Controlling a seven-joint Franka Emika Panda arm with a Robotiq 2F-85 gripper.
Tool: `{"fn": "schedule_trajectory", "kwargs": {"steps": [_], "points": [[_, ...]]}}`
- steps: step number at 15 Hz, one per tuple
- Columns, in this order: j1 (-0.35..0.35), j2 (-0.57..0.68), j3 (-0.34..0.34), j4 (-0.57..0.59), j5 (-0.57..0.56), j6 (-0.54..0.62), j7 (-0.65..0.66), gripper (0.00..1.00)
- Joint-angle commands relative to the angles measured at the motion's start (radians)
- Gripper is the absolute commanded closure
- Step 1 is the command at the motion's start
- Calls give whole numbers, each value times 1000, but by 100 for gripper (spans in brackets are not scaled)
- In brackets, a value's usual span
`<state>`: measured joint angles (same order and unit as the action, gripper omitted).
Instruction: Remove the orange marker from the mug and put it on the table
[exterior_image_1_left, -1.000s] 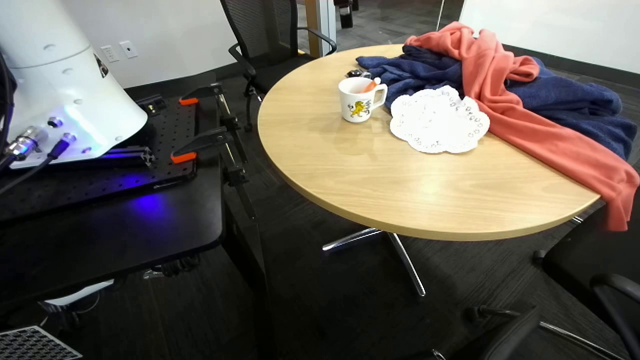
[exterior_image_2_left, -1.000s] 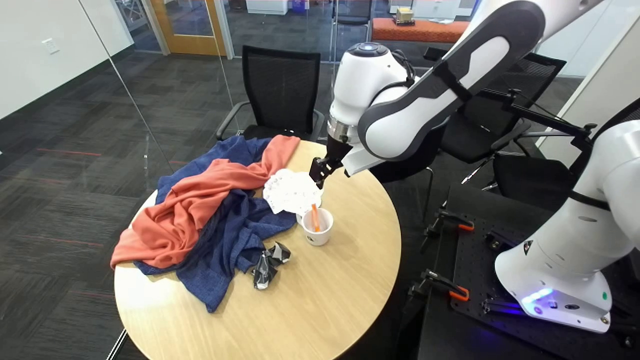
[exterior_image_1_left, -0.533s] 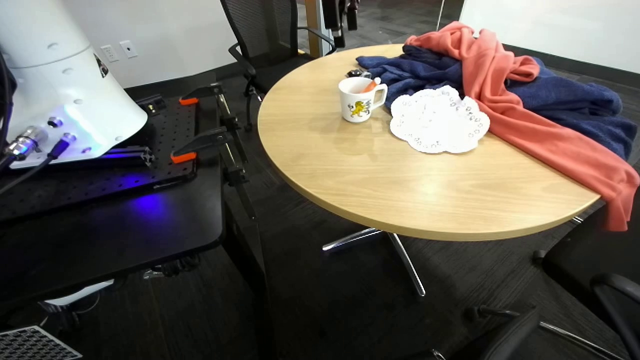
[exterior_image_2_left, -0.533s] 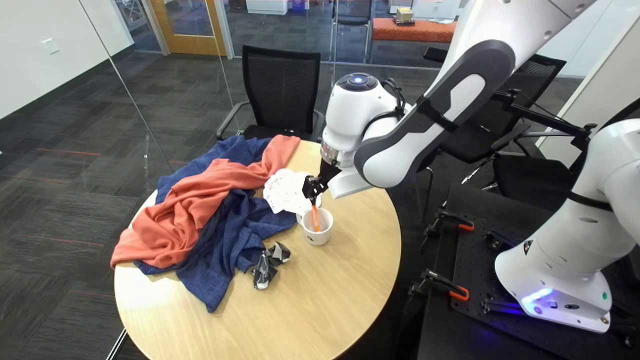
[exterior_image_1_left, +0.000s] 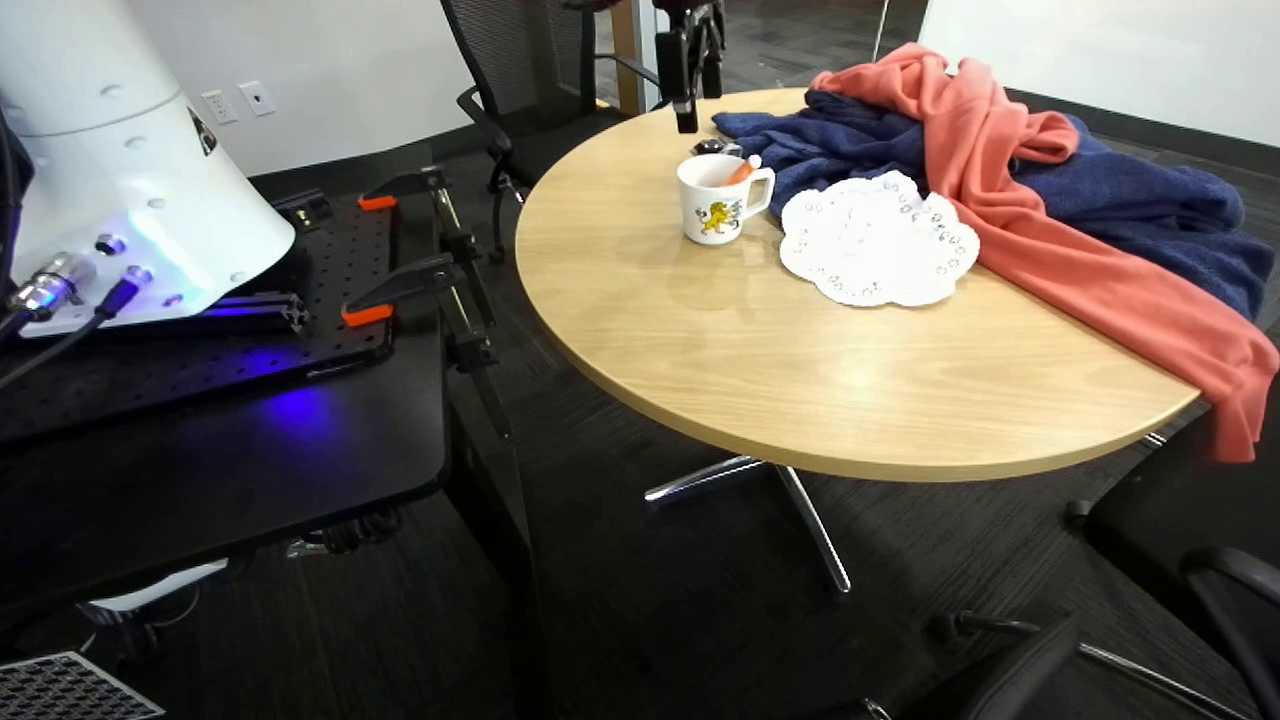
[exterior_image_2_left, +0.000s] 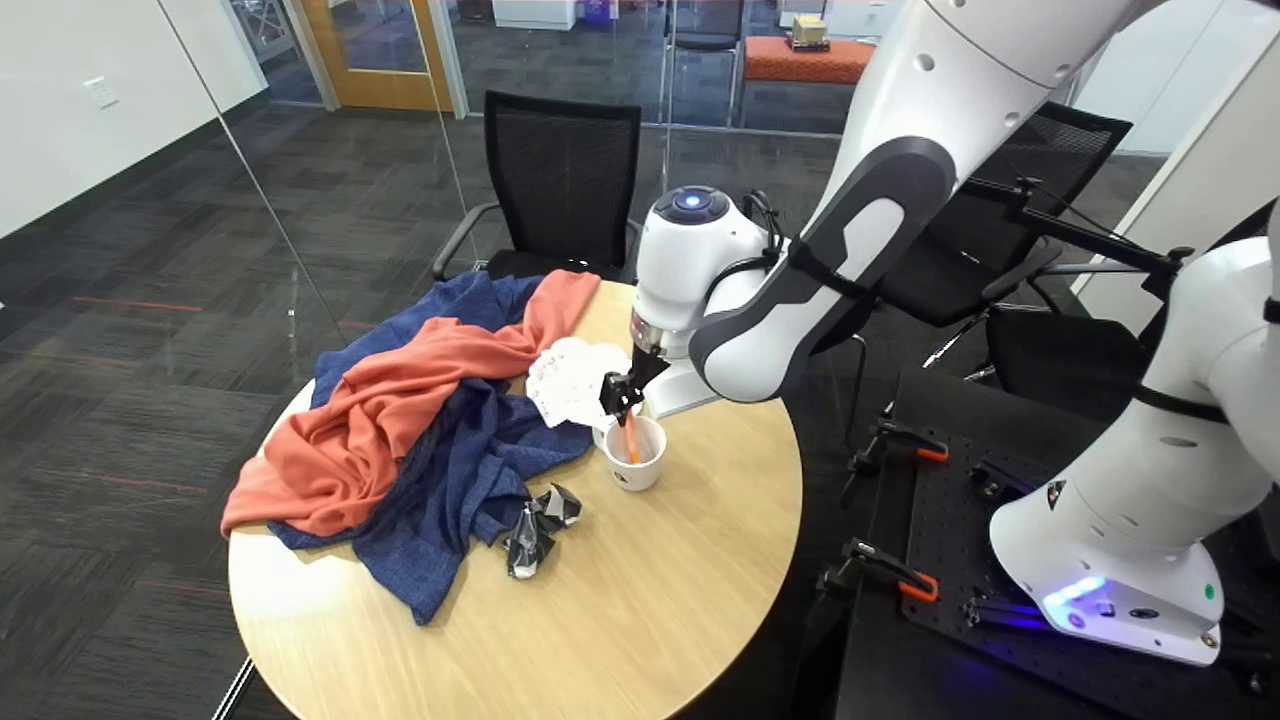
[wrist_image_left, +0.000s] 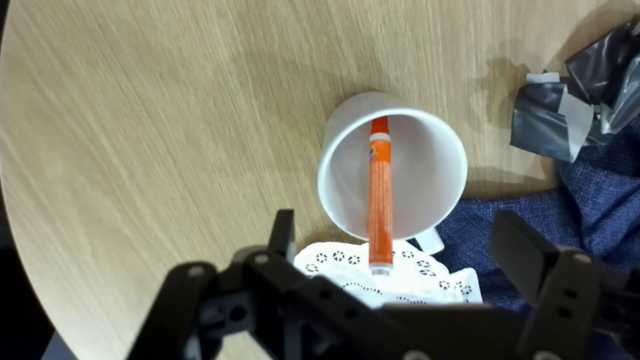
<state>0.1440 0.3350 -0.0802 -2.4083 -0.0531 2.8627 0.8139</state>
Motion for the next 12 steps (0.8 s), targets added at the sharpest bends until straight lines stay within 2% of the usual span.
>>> {"fn": "schedule_trajectory", "kwargs": {"steps": [1,7,10,11,12], "points": [[49,68,-46,49,1,30,11,0],[72,144,-58,113,22,25,-13,0],[76,170,-60,140,27,22,-18,33],[76,177,-61,148,30,21,-19,42],[74,184,-61,155,33,19,-20,45]]}}
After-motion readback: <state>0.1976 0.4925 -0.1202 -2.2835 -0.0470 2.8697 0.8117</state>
